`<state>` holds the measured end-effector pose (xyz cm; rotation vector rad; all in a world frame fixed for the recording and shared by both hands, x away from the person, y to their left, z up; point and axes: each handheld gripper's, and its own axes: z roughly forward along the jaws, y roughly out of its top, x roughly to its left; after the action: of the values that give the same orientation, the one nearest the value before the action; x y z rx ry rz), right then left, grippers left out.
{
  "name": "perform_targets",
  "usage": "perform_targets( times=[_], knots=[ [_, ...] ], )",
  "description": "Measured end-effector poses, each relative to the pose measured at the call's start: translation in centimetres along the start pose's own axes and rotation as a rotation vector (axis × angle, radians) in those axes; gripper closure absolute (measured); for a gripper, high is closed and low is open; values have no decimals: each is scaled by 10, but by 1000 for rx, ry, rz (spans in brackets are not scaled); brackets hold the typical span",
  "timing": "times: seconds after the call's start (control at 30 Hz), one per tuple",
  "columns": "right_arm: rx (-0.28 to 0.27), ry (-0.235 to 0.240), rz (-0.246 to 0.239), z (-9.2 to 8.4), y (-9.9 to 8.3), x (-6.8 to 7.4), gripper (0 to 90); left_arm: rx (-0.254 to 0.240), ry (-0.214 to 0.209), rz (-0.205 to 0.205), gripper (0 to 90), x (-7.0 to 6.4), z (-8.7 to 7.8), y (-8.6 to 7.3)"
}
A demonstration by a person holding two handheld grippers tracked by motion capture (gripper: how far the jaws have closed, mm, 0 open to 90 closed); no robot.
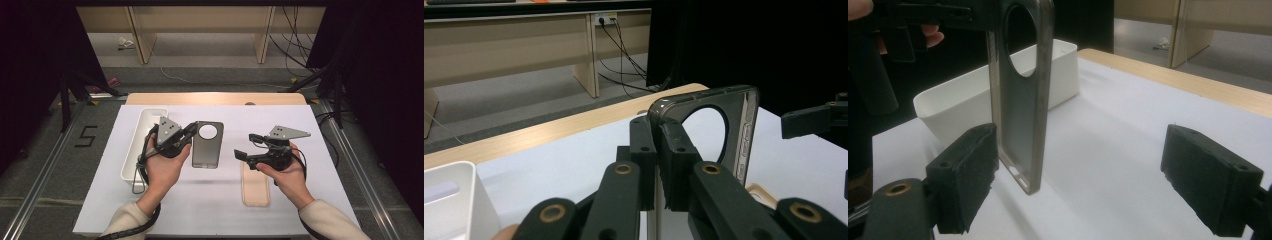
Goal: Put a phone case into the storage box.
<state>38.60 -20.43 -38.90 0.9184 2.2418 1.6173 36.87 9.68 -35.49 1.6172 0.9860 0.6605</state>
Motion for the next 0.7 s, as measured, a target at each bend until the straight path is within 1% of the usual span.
perform_targets(
  times=[0.7],
  knots=[
    [6, -21, 9, -12, -7, -6, 160, -28, 32, 3, 853, 15, -8, 11]
  ],
)
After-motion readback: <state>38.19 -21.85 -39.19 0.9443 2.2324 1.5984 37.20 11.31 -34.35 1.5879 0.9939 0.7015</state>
